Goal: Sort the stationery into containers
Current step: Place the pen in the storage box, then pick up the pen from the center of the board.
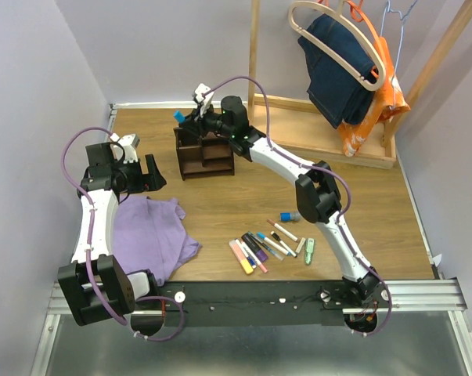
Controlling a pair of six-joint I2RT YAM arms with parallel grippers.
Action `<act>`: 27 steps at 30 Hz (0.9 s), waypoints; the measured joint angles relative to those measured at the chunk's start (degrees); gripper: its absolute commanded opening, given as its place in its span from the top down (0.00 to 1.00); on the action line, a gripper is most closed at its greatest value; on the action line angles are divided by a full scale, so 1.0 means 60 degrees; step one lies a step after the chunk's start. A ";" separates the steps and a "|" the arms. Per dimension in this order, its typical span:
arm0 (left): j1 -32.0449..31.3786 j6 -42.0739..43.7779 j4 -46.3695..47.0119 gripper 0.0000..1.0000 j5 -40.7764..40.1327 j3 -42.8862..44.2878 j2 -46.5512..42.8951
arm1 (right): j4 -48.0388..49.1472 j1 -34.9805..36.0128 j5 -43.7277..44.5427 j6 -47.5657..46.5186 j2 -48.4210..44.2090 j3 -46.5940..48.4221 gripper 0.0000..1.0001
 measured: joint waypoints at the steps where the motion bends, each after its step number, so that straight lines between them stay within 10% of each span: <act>1: 0.0004 0.0000 0.0000 0.01 0.0000 0.0000 0.0000 | 0.0015 0.0000 0.0000 0.0000 0.0000 -0.0040 0.71; 17: 0.0004 0.0000 0.0004 0.01 0.0036 0.0040 0.0004 | 0.0135 0.0007 0.0062 0.0044 -0.0557 -0.1665 0.45; 27: -0.0219 0.1089 -0.0783 0.01 0.0506 0.0382 -0.0484 | -0.1836 -0.0040 0.0080 -0.0616 -0.5300 -0.5810 0.44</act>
